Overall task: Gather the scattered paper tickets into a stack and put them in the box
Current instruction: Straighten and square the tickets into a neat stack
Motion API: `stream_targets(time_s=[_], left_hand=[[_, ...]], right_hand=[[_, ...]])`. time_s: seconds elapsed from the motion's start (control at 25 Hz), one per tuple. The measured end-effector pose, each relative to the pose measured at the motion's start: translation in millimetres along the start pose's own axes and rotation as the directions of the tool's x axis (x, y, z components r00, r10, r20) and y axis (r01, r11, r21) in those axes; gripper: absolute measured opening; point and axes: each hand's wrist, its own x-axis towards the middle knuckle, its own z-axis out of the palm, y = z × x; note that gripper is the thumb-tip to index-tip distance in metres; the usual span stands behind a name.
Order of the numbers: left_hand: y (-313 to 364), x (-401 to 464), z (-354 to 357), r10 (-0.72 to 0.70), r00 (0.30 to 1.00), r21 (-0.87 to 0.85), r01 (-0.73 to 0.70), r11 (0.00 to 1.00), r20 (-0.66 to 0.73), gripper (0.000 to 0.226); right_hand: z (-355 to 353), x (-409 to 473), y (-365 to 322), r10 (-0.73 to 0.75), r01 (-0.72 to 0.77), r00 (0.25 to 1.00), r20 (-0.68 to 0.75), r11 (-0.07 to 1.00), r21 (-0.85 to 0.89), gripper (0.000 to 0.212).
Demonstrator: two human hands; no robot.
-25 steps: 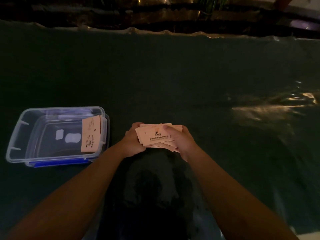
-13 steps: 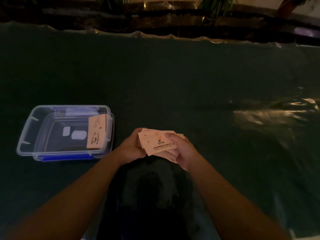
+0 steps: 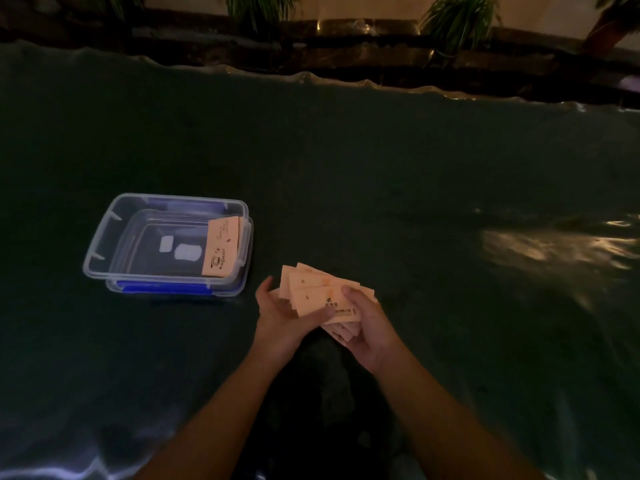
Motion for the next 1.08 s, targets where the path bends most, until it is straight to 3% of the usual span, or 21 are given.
stream_targets(time_s=[0.08, 0.2, 0.36, 0.48, 0.68, 0.84, 1.0, 1.08], left_hand=[[3.5, 2.8, -0.7, -0.06, 0.994, -0.114, 0.05, 0.992, -0.089, 0.149], [6.9, 0.1, -7.4, -0.123, 0.991, -0.296, 0.101, 0.95, -0.056, 0.151], [13.4, -4.2, -11.7, -0.127, 0.991, -0.489, 0.131, 0.862, 0.04, 0.13], [19.1, -9.2, -7.1, -0.069, 0.998, -0.523, 0.066, 0.85, 0.014, 0.122], [27.5, -19.4, 11.6, -0.007, 1.0, -0.648, 0.021, 0.761, 0.024, 0.092], [29.0, -23.9, 13.6, 0.053, 0.987, -0.581, 0.047, 0.812, 0.153, 0.077], [27.6, -25.2, 3.7, 0.01, 0.98, -0.42, 0.076, 0.904, 0.198, 0.075], [26.3, -24.4, 1.6, 0.033, 0.979, -0.267, 0.022, 0.963, 0.199, 0.075]], right_hand=[[2.2, -8.7, 4.3, -0.053, 0.052, 0.998, 0.039, 0.998, 0.033, 0.059], [-1.9, -20.7, 5.7, -0.107, 0.104, 0.987, 0.123, 0.994, 0.033, 0.063], [-12.1, -37.8, -1.4, -0.123, 0.142, 0.977, 0.172, 0.985, -0.1, 0.064], [-15.2, -50.6, -12.6, -0.191, 0.223, 0.966, 0.172, 0.957, -0.188, 0.069], [-5.1, -62.0, -15.9, -0.315, 0.347, 0.931, 0.183, 0.92, -0.183, 0.069], [-3.8, -69.8, -12.5, -0.319, 0.368, 0.921, 0.225, 0.902, -0.226, 0.071], [-10.3, -76.5, -9.4, -0.234, 0.34, 0.931, 0.28, 0.833, -0.435, 0.061], [-8.4, -76.7, -16.1, -0.149, 0.306, 0.936, 0.32, 0.793, -0.527, 0.077]])
